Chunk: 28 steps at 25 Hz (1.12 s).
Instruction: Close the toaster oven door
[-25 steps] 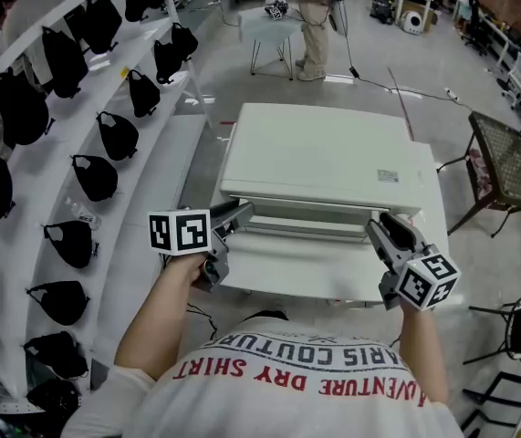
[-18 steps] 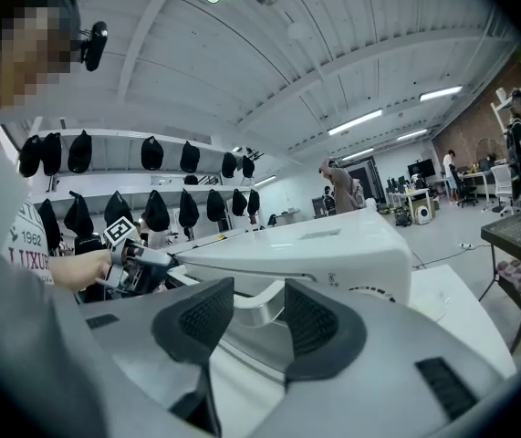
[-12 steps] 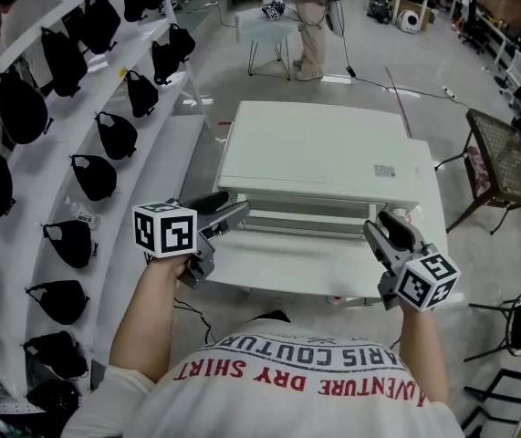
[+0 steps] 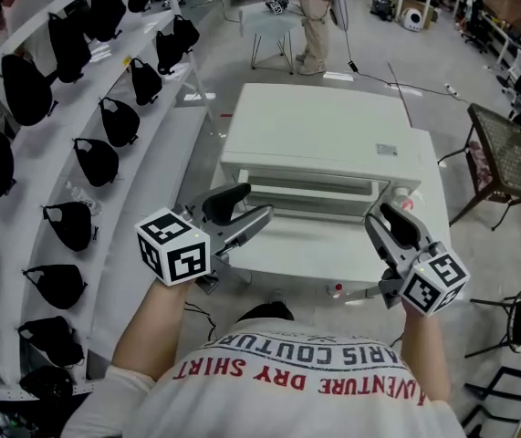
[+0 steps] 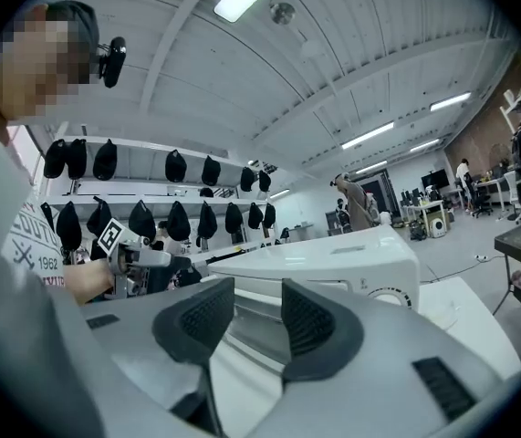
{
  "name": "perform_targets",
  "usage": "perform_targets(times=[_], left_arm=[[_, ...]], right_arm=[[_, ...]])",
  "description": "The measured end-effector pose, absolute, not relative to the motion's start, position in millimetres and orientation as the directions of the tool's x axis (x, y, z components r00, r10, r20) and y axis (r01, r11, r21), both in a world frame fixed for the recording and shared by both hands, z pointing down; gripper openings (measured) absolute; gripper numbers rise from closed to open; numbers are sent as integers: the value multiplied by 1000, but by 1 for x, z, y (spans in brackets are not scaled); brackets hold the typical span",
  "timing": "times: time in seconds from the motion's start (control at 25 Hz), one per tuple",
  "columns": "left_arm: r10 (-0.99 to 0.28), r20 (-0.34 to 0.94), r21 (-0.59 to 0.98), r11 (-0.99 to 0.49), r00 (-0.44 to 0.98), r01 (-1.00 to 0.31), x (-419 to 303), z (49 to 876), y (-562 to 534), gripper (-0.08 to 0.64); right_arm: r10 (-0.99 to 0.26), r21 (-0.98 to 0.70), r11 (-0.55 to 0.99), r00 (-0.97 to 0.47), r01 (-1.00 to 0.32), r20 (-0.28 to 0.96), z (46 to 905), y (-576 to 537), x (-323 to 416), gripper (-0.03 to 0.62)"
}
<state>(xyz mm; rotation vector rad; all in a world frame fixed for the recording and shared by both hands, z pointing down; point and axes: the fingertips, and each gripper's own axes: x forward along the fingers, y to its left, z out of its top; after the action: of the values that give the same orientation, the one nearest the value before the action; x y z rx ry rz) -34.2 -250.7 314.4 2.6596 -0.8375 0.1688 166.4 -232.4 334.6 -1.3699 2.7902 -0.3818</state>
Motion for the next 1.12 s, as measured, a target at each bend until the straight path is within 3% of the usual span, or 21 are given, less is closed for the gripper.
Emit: perform_targets(times=[0.4,0.6,0.84,1.12], left_arm=[[-470,102,259,-838,877,-480,-2,291,-155,130],[-465,57,249,-850,883,-464,5,282,-115,72],[-430,-7,248,-875,903,-415,17,269,-84,43],[-412,40,193,-891,910,-411,36,275,-69,35]], right_arm=[[-743,-213,657,-669,-724,-17,301,-155,145,57],[-707,-208,699,-706,-685,-50,292,-119,136,34],[-680,-216,726,-728,-652,-86,280,-92,137,28],[-688,-234,719,-718,-654,-104,283,-81,145,25]])
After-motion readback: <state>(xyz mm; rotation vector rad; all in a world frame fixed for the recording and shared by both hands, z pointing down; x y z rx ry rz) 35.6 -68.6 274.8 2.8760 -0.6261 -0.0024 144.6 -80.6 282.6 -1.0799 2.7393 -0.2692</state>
